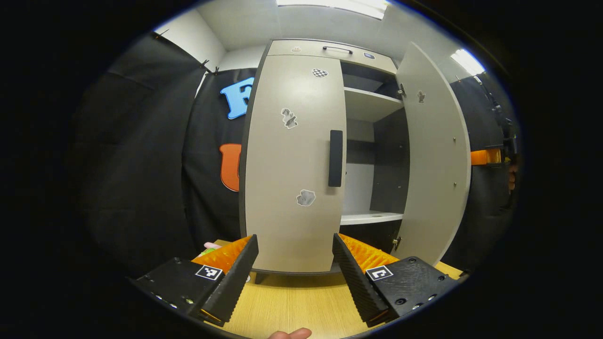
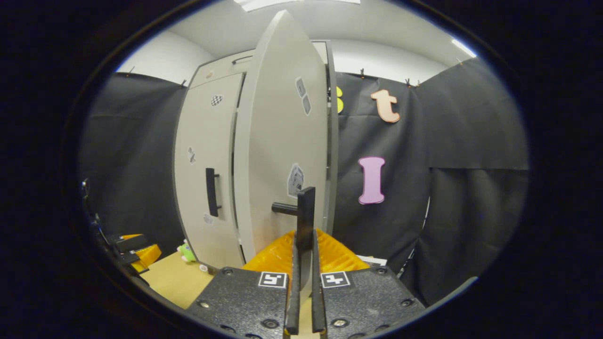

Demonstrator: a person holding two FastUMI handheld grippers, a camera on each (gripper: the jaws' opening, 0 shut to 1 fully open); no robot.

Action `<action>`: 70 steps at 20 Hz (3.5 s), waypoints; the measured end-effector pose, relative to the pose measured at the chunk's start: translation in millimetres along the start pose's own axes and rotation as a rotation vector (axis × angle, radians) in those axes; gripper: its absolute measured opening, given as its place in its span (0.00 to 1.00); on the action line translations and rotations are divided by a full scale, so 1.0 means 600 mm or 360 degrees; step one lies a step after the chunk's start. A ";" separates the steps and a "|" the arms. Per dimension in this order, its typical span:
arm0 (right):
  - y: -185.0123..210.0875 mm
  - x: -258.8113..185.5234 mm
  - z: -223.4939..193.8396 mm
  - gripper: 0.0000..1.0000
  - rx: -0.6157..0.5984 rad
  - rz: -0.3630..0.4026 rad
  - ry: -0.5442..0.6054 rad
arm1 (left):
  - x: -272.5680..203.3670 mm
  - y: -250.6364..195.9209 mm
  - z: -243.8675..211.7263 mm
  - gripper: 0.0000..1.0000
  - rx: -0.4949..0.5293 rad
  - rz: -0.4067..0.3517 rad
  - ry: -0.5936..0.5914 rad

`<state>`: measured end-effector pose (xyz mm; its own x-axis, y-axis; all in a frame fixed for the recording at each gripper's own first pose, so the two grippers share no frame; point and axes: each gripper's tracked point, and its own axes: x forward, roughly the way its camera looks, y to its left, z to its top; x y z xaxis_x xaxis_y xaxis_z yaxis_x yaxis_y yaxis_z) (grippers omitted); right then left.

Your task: Open the right door of the double-door shoe cabinet with the right hand, and open the left door with the left hand.

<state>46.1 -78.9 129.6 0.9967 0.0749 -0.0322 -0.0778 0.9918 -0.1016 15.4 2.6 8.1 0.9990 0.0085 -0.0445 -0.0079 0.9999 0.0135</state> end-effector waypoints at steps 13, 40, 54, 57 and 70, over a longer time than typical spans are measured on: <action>-0.083 -0.008 -0.009 0.05 0.0056 -0.0165 -0.0019 | 0.019 0.023 -0.015 0.95 0.0005 0.0072 0.0053; 0.119 -0.028 -0.112 1.00 0.0165 -0.0033 -0.0047 | -0.007 -0.016 0.019 0.95 0.0022 -0.0119 -0.0033; 0.102 -0.056 -0.113 1.00 0.0123 -0.0099 -0.0076 | 0.179 -0.148 0.211 0.95 0.0163 -0.0305 -0.0241; 0.096 -0.063 -0.112 1.00 0.0129 -0.0110 -0.0088 | 0.239 -0.148 0.208 0.96 0.0160 -0.0229 -0.0176; 0.066 -0.061 -0.139 1.00 0.0208 -0.0145 -0.0046 | 0.352 -0.139 0.184 0.96 0.0054 -0.0160 -0.0067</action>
<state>4.4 -51.1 44.1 0.9999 -0.0146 0.0003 0.0146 0.9995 0.0273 231.7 -80.3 108.1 0.9957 -0.0929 -0.0053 0.0931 0.9946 0.0450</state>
